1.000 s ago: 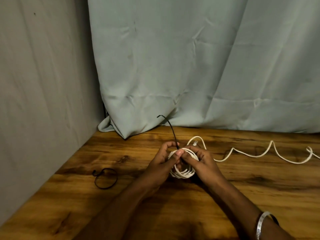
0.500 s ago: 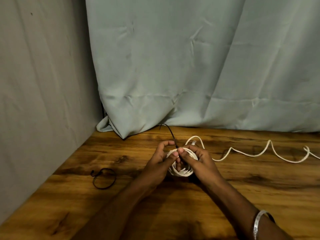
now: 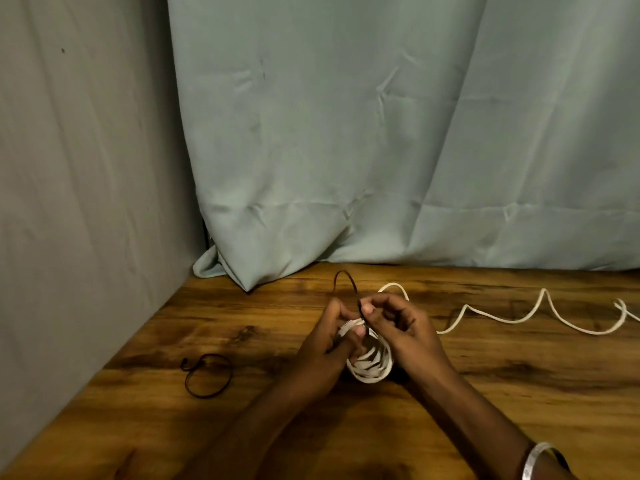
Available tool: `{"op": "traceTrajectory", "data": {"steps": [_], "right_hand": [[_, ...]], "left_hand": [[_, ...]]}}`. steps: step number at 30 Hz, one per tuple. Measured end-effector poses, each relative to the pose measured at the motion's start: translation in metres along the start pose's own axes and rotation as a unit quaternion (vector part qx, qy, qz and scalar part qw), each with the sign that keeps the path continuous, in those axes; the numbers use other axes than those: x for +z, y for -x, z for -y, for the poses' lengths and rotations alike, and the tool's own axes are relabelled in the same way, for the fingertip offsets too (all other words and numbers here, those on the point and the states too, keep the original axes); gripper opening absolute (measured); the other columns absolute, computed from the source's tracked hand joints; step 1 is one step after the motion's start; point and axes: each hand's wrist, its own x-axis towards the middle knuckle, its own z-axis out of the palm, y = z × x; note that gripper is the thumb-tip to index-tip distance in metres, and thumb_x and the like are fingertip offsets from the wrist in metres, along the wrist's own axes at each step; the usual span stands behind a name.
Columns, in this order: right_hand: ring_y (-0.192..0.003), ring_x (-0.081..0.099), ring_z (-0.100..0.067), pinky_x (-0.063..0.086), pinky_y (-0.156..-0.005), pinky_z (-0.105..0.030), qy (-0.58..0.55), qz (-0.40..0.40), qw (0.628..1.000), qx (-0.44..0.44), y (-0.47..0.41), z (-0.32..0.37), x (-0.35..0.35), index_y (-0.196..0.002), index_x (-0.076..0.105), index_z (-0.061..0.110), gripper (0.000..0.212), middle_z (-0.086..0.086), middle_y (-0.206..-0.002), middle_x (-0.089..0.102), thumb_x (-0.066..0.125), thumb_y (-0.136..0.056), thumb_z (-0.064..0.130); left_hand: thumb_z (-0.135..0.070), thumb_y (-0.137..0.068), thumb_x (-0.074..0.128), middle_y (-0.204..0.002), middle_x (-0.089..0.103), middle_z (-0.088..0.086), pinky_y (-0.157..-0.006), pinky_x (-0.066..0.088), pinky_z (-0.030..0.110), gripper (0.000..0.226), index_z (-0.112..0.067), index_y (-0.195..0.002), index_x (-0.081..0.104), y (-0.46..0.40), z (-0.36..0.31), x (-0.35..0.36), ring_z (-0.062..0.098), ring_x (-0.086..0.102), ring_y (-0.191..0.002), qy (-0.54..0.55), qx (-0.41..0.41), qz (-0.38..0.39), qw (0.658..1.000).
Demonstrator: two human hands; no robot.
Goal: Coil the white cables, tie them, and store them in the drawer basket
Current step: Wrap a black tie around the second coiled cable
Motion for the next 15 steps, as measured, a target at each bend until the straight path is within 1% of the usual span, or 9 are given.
{"op": "traceTrajectory", "data": {"steps": [2,3,5,7,9,10,12,13,15], "right_hand": [[-0.082,0.072,-0.025,0.058,-0.077,-0.042,0.003,-0.019,1.0,-0.013,-0.0018,0.0004,-0.0019,-0.087,0.076,0.016,0.014,-0.008,-0.084,0.075,0.076,-0.083,0.029],[-0.076,0.069,-0.024,0.056,-0.073,-0.041,-0.006,-0.03,0.999,-0.009,-0.0032,0.0012,-0.0029,-0.082,0.075,0.016,0.013,-0.008,-0.079,0.072,0.075,-0.083,0.029],[-0.073,0.065,-0.029,0.053,-0.07,-0.039,-0.051,-0.041,0.998,0.017,-0.005,0.0036,-0.0052,-0.084,0.074,0.01,0.021,-0.012,-0.077,0.07,0.074,-0.084,0.031],[-0.079,0.067,-0.034,0.055,-0.076,-0.044,-0.063,-0.033,0.997,0.031,-0.0057,0.0044,-0.0063,-0.091,0.075,0.007,0.026,-0.016,-0.085,0.073,0.075,-0.084,0.033],[-0.091,0.073,-0.038,0.058,-0.084,-0.05,-0.045,-0.018,0.998,0.041,-0.0044,0.0033,-0.0058,-0.098,0.077,0.009,0.028,-0.018,-0.096,0.076,0.076,-0.083,0.033],[-0.094,0.075,-0.039,0.059,-0.085,-0.051,-0.028,-0.008,0.999,0.042,-0.0036,0.0028,-0.0047,-0.1,0.076,0.008,0.03,-0.019,-0.098,0.077,0.076,-0.083,0.033],[-0.086,0.076,-0.034,0.06,-0.078,-0.045,0.006,0.003,1.0,0.028,-0.0022,0.0036,-0.0034,-0.095,0.075,0.002,0.03,-0.02,-0.09,0.077,0.074,-0.087,0.031],[-0.081,0.074,-0.03,0.059,-0.073,-0.04,0.019,-0.002,1.0,0.013,-0.0018,0.0044,-0.0036,-0.092,0.073,0.0,0.029,-0.021,-0.085,0.075,0.073,-0.089,0.029],[-0.075,0.069,-0.024,0.056,-0.067,-0.033,0.053,-0.022,0.998,-0.018,-0.0008,0.0069,-0.0045,-0.089,0.07,-0.003,0.025,-0.025,-0.082,0.071,0.069,-0.095,0.021]], "left_hand": [[-0.028,-0.101,0.055,-0.092,0.07,-0.009,-0.075,0.055,0.028,0.004,-0.027,-0.102,0.051,0.0011,0.001,0.001,0.006,0.067,-0.087,-0.02,0.001,0.013,1.0],[-0.03,-0.101,0.056,-0.099,0.071,-0.006,-0.08,0.058,0.033,0.004,-0.03,-0.101,0.051,0.001,0.0012,0.0011,0.011,0.069,-0.093,-0.024,-0.002,0.016,1.0],[-0.032,-0.101,0.056,-0.106,0.07,0.001,-0.086,0.058,0.046,0.005,-0.033,-0.1,0.051,0.0011,0.0011,0.0017,0.022,0.07,-0.1,-0.025,-0.005,0.022,0.999],[-0.033,-0.101,0.056,-0.107,0.07,0.003,-0.087,0.057,0.05,0.005,-0.034,-0.1,0.051,0.0015,0.0006,0.0021,0.026,0.069,-0.1,-0.025,-0.003,0.024,0.999],[-0.033,-0.1,0.055,-0.104,0.07,0.001,-0.083,0.058,0.047,0.005,-0.033,-0.1,0.051,0.0019,0.0001,0.0023,0.026,0.069,-0.096,-0.025,0.006,0.025,0.999],[-0.032,-0.101,0.055,-0.101,0.07,-0.001,-0.079,0.059,0.041,0.004,-0.031,-0.101,0.051,0.0022,-0.0002,0.0025,0.022,0.069,-0.092,-0.026,0.011,0.027,0.999],[-0.03,-0.101,0.055,-0.096,0.069,-0.007,-0.072,0.055,0.028,0.005,-0.028,-0.102,0.051,0.0023,-0.0005,0.003,0.009,0.067,-0.086,-0.03,0.019,0.031,0.999],[-0.03,-0.101,0.055,-0.096,0.069,-0.006,-0.072,0.054,0.027,0.005,-0.028,-0.102,0.05,0.0018,0.0001,0.0032,0.009,0.066,-0.085,-0.032,0.021,0.03,0.999],[-0.03,-0.101,0.056,-0.096,0.068,-0.001,-0.073,0.054,0.03,0.006,-0.029,-0.102,0.05,0.0005,0.0023,0.0034,0.012,0.066,-0.084,-0.042,0.026,0.023,0.999]]}}
